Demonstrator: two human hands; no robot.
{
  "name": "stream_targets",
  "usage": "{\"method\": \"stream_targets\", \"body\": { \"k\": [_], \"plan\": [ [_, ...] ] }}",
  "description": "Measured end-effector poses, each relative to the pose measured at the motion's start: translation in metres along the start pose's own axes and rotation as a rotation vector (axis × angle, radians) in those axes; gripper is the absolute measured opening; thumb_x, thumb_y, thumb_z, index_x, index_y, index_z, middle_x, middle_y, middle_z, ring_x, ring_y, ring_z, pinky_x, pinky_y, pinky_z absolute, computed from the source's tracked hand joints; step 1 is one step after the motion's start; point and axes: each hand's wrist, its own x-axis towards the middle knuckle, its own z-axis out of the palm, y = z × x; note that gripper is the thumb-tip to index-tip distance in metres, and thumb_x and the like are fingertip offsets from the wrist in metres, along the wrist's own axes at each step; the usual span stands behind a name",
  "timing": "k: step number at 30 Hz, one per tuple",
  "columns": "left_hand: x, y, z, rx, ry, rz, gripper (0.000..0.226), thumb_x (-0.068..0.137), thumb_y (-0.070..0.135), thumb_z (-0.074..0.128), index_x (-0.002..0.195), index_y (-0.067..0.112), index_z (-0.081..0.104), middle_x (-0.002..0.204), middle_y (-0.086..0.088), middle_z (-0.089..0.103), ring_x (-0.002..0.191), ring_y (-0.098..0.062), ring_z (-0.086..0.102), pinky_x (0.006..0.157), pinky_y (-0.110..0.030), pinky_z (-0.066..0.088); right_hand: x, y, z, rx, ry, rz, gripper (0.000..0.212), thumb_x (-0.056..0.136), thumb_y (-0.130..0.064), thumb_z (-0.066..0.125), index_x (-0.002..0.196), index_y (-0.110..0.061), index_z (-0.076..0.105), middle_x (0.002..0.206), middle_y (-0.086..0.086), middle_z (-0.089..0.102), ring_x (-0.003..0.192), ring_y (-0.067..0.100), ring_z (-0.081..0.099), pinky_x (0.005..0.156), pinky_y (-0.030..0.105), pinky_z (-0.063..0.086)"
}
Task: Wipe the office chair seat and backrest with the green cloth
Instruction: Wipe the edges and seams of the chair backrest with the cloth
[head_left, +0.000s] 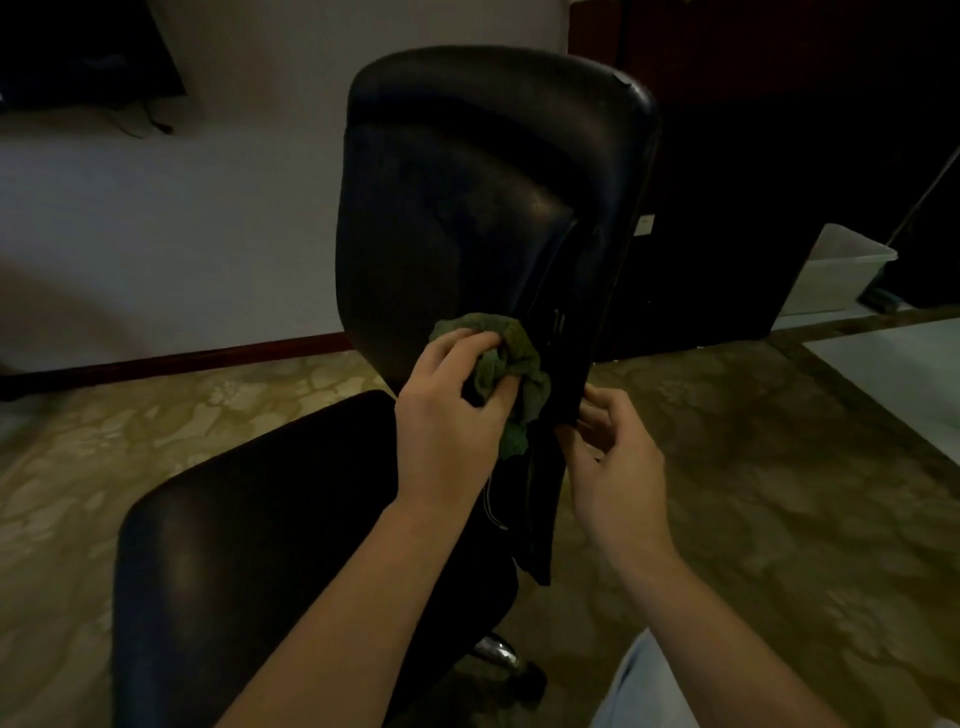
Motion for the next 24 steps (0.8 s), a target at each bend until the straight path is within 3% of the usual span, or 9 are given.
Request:
{"method": "stream_targets", "body": {
  "k": [2, 5, 8, 10, 13, 17, 21, 24],
  "plan": [
    [-0.004, -0.002, 0.001, 0.0, 0.008, -0.027, 0.043, 0.086, 0.014, 0.078, 0.127, 0.017, 0.068, 0.133, 0.01, 0.058, 0.125, 0.001, 0.05, 0.109, -0.009, 0.037, -0.001, 0.001, 0.002, -0.007, 0.009, -0.002, 0.026, 0.096, -0.019, 0.062, 0.12, -0.029, 0.058, 0.11, -0.017, 0.066, 0.098, -0.013, 0.06, 0.069, 0.008, 0.051],
    [-0.01, -0.006, 0.002, -0.033, -0.014, -0.041, 0.042, 0.086, 0.012, 0.077, 0.127, 0.018, 0.067, 0.123, 0.006, 0.069, 0.118, -0.004, 0.062, 0.103, -0.03, 0.052, -0.001, 0.003, 0.004, -0.027, 0.03, -0.019, 0.028, 0.097, -0.019, 0.062, 0.122, -0.029, 0.057, 0.11, -0.018, 0.066, 0.1, -0.013, 0.06, 0.071, 0.006, 0.05],
    [-0.019, -0.01, -0.005, -0.079, -0.049, -0.11, 0.042, 0.084, 0.01, 0.079, 0.122, 0.024, 0.065, 0.113, 0.016, 0.067, 0.109, 0.006, 0.063, 0.095, -0.021, 0.055, -0.001, 0.005, 0.003, -0.041, 0.039, -0.018, 0.029, 0.096, -0.014, 0.062, 0.122, -0.028, 0.058, 0.11, -0.017, 0.066, 0.101, -0.011, 0.06, 0.073, 0.007, 0.05],
    [-0.024, -0.015, -0.014, -0.187, -0.028, -0.267, 0.047, 0.083, 0.008, 0.079, 0.118, 0.031, 0.058, 0.107, 0.018, 0.065, 0.102, 0.012, 0.062, 0.085, -0.013, 0.055, -0.001, 0.006, 0.003, -0.045, 0.038, -0.022, 0.029, 0.097, -0.014, 0.061, 0.123, -0.026, 0.057, 0.112, -0.016, 0.067, 0.103, -0.009, 0.061, 0.076, 0.008, 0.05],
    [-0.027, -0.025, -0.026, -0.289, 0.069, -0.399, 0.042, 0.085, 0.005, 0.077, 0.111, 0.036, 0.065, 0.102, 0.014, 0.07, 0.097, 0.006, 0.066, 0.083, -0.019, 0.058, -0.002, 0.007, 0.004, -0.052, 0.043, -0.027, 0.03, 0.097, -0.015, 0.06, 0.124, -0.026, 0.057, 0.112, -0.016, 0.067, 0.105, -0.007, 0.062, 0.079, 0.011, 0.052],
    [-0.021, -0.015, -0.033, -0.282, 0.059, -0.272, 0.038, 0.087, 0.006, 0.076, 0.116, 0.028, 0.07, 0.107, 0.015, 0.071, 0.103, 0.004, 0.066, 0.087, -0.016, 0.055, -0.003, 0.007, 0.007, -0.041, 0.055, -0.031, 0.031, 0.097, -0.015, 0.061, 0.125, -0.026, 0.057, 0.113, -0.015, 0.067, 0.104, -0.005, 0.062, 0.081, 0.015, 0.054],
    [-0.007, -0.002, -0.018, -0.178, -0.027, -0.104, 0.042, 0.085, 0.01, 0.077, 0.124, 0.022, 0.068, 0.122, 0.009, 0.068, 0.116, -0.001, 0.062, 0.102, -0.027, 0.052, -0.004, 0.005, 0.008, -0.022, 0.07, -0.028, 0.028, 0.097, -0.016, 0.062, 0.123, -0.025, 0.058, 0.111, -0.014, 0.067, 0.097, -0.01, 0.062, 0.071, 0.008, 0.05],
    [-0.005, -0.004, -0.005, -0.089, -0.053, -0.058, 0.049, 0.083, 0.008, 0.079, 0.13, 0.016, 0.067, 0.132, 0.002, 0.065, 0.125, -0.006, 0.058, 0.108, -0.027, 0.046, -0.003, 0.003, 0.007, -0.002, 0.062, -0.016, 0.027, 0.097, -0.017, 0.062, 0.123, -0.024, 0.058, 0.11, -0.015, 0.066, 0.095, -0.013, 0.061, 0.068, 0.006, 0.049]
  ]
}}
